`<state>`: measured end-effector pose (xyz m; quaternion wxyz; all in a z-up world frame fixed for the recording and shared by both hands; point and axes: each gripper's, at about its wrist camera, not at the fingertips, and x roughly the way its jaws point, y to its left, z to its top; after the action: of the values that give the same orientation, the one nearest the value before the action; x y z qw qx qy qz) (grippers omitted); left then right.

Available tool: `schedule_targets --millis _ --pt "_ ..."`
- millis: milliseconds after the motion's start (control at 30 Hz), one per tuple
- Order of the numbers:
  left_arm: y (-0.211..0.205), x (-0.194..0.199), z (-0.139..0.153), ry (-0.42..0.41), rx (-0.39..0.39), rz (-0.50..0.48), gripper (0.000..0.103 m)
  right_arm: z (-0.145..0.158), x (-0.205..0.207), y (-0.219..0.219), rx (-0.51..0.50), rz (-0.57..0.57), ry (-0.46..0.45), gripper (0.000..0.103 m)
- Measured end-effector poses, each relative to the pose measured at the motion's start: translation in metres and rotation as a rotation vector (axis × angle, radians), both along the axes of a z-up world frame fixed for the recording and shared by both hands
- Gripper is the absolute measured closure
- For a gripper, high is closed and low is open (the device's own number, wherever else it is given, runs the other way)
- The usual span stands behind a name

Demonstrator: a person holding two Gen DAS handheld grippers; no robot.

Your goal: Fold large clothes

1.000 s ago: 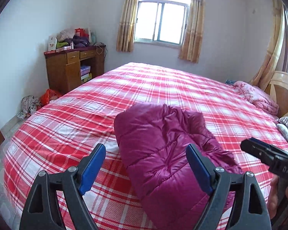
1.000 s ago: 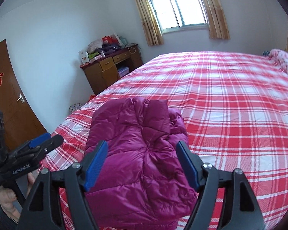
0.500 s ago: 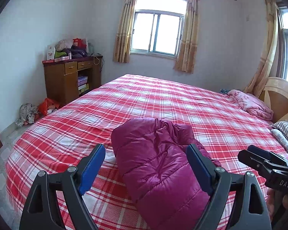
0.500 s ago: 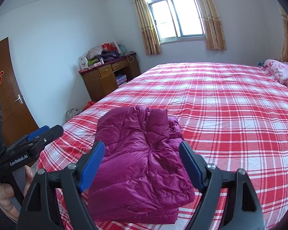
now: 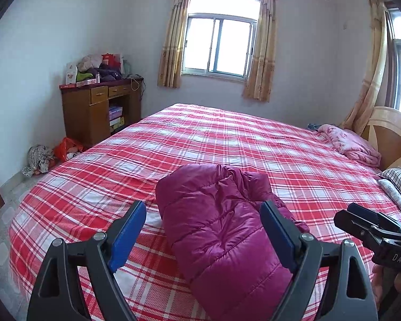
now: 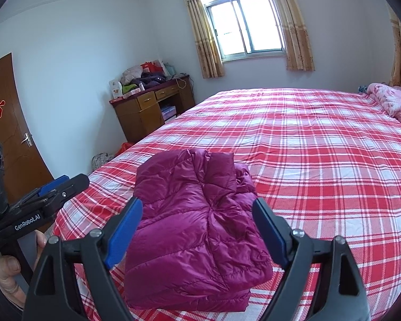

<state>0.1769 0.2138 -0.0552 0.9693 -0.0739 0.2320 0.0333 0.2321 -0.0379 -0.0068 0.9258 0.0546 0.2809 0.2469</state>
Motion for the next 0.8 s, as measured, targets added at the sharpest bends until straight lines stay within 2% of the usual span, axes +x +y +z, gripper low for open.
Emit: schedule_targets --millis 533,800 --pt "-0.0049 0.0016 -0.0044 0.008 0.013 -0.001 0.015 -0.0029 -0.0019 -0.0035 0.008 -0.006 0.004 0.016" --pt "-0.0094 0.0028 -0.0047 0.018 0.05 0.015 0.015 -0.0014 -0.0045 -0.0049 0.013 -0.013 -0.015 0.016"
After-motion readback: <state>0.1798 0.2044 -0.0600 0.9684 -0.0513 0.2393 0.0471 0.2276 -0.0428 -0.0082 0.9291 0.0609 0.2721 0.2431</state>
